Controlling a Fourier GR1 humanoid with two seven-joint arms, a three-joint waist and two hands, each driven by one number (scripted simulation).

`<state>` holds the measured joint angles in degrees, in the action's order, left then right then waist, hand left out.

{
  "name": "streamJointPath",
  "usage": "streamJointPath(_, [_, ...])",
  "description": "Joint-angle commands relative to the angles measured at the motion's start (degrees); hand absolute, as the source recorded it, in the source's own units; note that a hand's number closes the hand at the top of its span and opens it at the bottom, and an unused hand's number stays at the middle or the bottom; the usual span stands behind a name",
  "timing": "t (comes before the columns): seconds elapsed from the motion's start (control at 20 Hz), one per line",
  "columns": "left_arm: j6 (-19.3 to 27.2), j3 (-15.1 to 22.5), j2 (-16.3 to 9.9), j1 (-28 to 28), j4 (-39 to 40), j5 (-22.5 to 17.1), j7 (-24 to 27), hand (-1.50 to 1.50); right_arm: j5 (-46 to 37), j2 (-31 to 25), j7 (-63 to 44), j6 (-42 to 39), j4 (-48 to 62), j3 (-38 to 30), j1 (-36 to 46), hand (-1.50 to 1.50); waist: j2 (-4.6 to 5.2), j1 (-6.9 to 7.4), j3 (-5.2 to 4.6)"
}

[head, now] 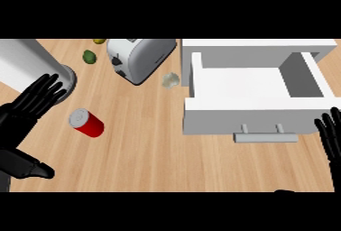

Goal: Pick up the can, place it into the drawer and close the drawer

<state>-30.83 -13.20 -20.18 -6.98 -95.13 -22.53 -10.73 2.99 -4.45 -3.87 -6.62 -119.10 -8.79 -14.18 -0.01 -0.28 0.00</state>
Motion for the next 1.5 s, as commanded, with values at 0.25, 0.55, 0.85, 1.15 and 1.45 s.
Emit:
streamJointPath(0.25, [0.6,1.3,3.4,-1.8,6.7,9.3,7.5,-1.50,1.6,-0.4,-0.8,-1.6,0.5,-2.9,1.6,-1.50,0.00,0.09,0.00])
streamJointPath(0.55, [-0.9,-0.8,1.6,-8.2,22.2,12.6,15.0,-1.50,1.8,-0.7,1.6,-4.1,2.6,-3.7,0.7,-1.50,0.06,-0.12,-0.01])
streamJointPath(0.85, [0.2,0.3,2.8,-4.9,23.9,17.5,21.3,-1.50,-3.0,4.3,-1.3,-0.8,-3.6,1.7,-1.7,-1.50,0.00,0.00,-0.02])
streamJointPath(1.15, [-1.2,-1.1,-0.1,-9.8,36.9,20.4,28.3,-1.50,-0.8,2.4,4.3,-4.0,1.7,-2.8,-1.6,-1.50,0.04,-0.16,-0.01])
streamJointPath(1.45, [-3.3,-1.2,-2.2,-5.8,40.6,23.1,35.8,-1.50,-3.2,3.3,6.3,-4.2,2.6,-1.9,-2.8,-1.50,0.01,0.00,-0.01])
